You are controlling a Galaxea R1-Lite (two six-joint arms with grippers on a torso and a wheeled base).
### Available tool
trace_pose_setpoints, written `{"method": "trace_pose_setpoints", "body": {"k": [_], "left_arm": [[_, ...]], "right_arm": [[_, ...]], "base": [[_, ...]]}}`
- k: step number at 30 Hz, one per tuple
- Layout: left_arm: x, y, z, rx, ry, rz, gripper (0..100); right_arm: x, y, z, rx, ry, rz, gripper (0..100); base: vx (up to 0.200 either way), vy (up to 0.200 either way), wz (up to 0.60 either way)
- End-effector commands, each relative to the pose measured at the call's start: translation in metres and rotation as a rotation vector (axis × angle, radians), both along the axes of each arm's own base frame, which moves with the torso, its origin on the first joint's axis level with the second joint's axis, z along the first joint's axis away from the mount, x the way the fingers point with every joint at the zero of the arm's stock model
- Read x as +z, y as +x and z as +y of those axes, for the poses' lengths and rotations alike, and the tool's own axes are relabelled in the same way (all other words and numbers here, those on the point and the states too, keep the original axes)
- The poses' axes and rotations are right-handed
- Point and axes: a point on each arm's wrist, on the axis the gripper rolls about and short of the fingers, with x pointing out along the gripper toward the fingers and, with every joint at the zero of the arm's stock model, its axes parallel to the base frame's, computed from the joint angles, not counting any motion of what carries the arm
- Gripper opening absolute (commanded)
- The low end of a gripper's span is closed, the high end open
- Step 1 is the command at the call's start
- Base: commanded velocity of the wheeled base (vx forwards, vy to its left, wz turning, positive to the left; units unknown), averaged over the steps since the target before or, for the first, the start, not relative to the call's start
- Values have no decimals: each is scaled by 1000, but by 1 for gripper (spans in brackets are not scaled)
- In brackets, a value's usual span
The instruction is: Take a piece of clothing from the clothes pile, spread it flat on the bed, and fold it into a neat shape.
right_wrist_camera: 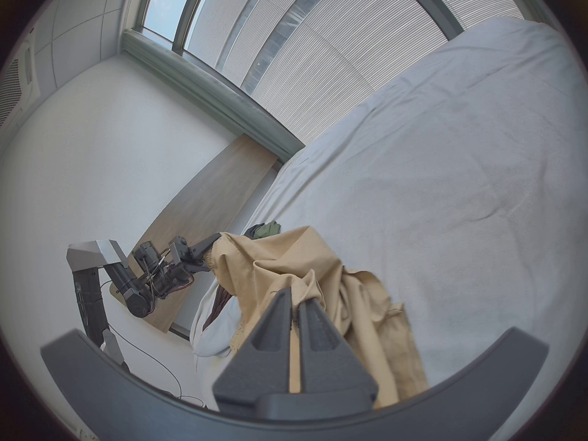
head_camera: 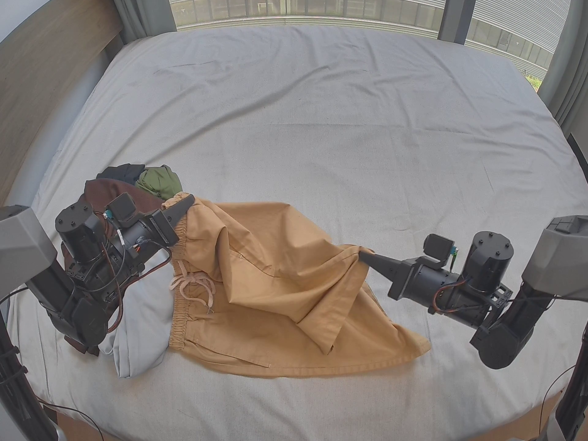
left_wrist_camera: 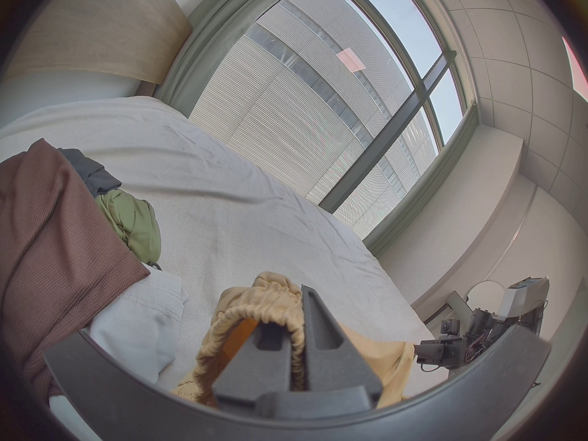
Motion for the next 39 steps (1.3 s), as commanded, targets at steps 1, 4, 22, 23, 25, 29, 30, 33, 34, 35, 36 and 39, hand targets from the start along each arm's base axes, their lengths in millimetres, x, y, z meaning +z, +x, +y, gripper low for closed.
{"method": "trace_pose_setpoints", "body": {"k": [1, 4, 22, 23, 25, 29, 30, 33, 34, 35, 36, 39], "left_arm": [[-3, 1, 0, 2, 1, 10, 0], [-3, 1, 0, 2, 1, 10, 0], [-6, 2, 0, 0, 4, 18, 0], [-7, 2, 0, 0, 4, 20, 0], [-6, 2, -1, -1, 3, 19, 0], [-6, 1, 0, 6, 3, 17, 0], [-5, 2, 0, 6, 3, 15, 0], [-6, 2, 0, 6, 3, 18, 0], [-6, 2, -1, 5, 3, 18, 0], [-6, 2, -1, 5, 3, 18, 0], [-7, 2, -1, 5, 4, 20, 0], [-7, 2, -1, 3, 4, 21, 0]], "right_arm": [[9, 1, -30, -49, 6, -4, 0], [16, 1, -47, -76, 11, -17, 0], [-33, -10, -37, 30, -51, 166, 0], [-32, -10, -35, 37, -51, 163, 0], [-31, -12, -31, 50, -49, 158, 0], [-29, -13, -26, 68, -47, 150, 100], [-29, -13, -24, 74, -47, 149, 100], [-29, -16, -20, 90, -48, 147, 100], [-29, -17, -18, 96, -49, 145, 100], [-29, -18, -17, 102, -50, 145, 100], [-28, -19, -16, 107, -49, 144, 100], [-23, -21, -13, 117, -44, 129, 100]], "base": [[0, 0, 0], [0, 0, 0], [0, 0, 0], [0, 0, 0], [0, 0, 0], [0, 0, 0], [0, 0, 0], [0, 0, 0], [0, 0, 0], [0, 0, 0], [0, 0, 0], [0, 0, 0]]}}
